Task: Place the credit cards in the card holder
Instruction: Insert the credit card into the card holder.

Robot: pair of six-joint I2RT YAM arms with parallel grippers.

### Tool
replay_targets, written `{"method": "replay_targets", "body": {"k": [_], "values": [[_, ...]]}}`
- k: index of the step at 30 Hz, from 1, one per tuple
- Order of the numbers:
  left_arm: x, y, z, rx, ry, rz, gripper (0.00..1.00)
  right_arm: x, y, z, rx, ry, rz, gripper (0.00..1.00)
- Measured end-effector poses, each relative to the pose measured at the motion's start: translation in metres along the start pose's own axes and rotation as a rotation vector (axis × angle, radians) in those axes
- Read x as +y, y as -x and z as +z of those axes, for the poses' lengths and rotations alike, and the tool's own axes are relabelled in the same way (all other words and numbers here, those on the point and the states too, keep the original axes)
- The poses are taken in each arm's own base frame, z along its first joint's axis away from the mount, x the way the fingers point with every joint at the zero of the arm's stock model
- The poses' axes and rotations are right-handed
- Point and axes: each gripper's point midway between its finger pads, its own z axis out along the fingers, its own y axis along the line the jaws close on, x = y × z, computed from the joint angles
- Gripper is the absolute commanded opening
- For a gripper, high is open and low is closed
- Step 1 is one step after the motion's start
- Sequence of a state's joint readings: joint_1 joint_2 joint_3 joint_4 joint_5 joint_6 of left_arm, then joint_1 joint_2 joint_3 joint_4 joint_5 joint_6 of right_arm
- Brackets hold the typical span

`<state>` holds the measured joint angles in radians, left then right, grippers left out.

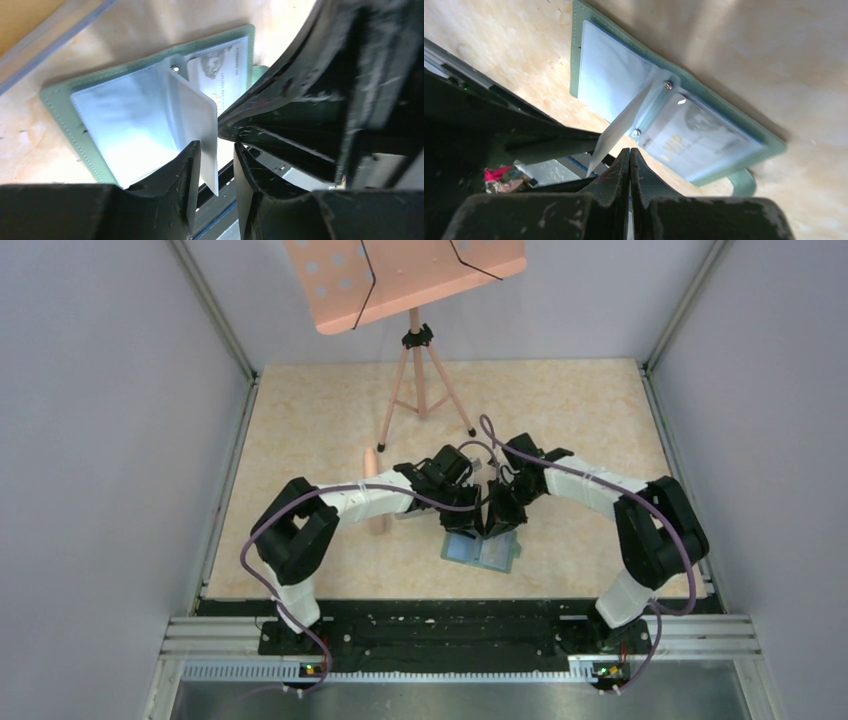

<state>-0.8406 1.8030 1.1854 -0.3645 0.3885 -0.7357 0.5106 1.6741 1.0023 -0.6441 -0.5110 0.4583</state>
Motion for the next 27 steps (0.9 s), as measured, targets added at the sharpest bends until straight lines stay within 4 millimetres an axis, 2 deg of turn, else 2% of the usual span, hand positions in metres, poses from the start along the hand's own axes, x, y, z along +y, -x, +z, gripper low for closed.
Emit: {"method": "replay_targets", "body": {"k": [5,10,15,18,22,27], "values": [[-0.015,0.005,0.008,0.035,-0.059,0.007,0.37,-0.009,0.011,-0.026,-0.066,-0.001,0.047,0.0],[-0.027,0.007,0.028,0.091,-0.11,0.017,0.37,-0.031,0.021,-0.044,-0.103,-0.065,0.083,0.0],[-0.036,0.004,0.04,0.135,-0.133,0.057,0.44,-0.045,0.028,-0.057,-0.123,-0.119,0.092,0.0],[-0.04,0.009,0.037,0.123,-0.125,0.105,0.47,-0.042,0.034,-0.065,-0.138,-0.127,0.074,0.02],[-0.042,0.031,0.022,0.048,-0.109,0.163,0.48,-0.029,0.054,-0.075,-0.176,-0.105,0.04,0.05],[-0.03,0.073,-0.024,-0.111,-0.104,0.157,0.49,-0.013,0.082,-0.08,-0.2,-0.065,0.008,0.08]]}}
